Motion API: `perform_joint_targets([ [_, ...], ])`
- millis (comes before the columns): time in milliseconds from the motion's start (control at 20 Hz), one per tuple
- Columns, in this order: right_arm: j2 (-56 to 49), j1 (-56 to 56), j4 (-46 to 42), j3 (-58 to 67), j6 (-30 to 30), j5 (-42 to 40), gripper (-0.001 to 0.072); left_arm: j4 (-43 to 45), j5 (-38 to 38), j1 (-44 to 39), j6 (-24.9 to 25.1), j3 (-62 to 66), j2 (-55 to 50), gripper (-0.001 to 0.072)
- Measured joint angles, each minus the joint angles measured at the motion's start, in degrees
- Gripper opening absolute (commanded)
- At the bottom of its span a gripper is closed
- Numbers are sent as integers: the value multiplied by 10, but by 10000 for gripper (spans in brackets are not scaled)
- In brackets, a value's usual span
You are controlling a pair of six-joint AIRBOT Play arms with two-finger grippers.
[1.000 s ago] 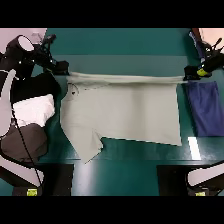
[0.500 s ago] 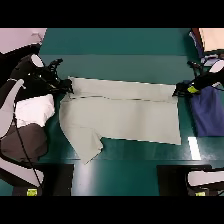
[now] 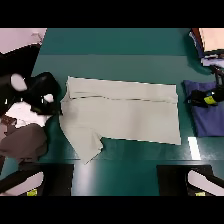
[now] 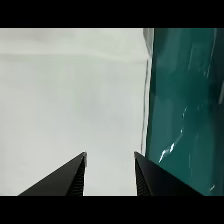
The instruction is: Fold the shirts.
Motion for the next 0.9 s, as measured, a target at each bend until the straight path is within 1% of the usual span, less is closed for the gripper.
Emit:
perform_joint_targets([
  [200,61,-6,2,-39,-4,-7,357,-43,25,0,-22,-142,91,499],
  [450,88,-9,3,-51,-9,-7,357,-103,85,-5,-33,-232,122,499],
  [600,93,-9,9,-53,-11,-7,357,-146,128,-34,-34,-257,128,497],
  [650,93,-9,11,-54,-12,-7,357,-154,141,-46,-35,-261,129,461],
  [700,94,-9,12,-54,-13,-7,357,-161,157,-56,-38,-266,129,196],
  [750,94,-11,15,-54,-16,-4,358,-157,170,-63,-39,-269,128,36],
  [900,95,-35,12,-56,-23,20,358,-158,174,-74,-42,-270,128,27],
])
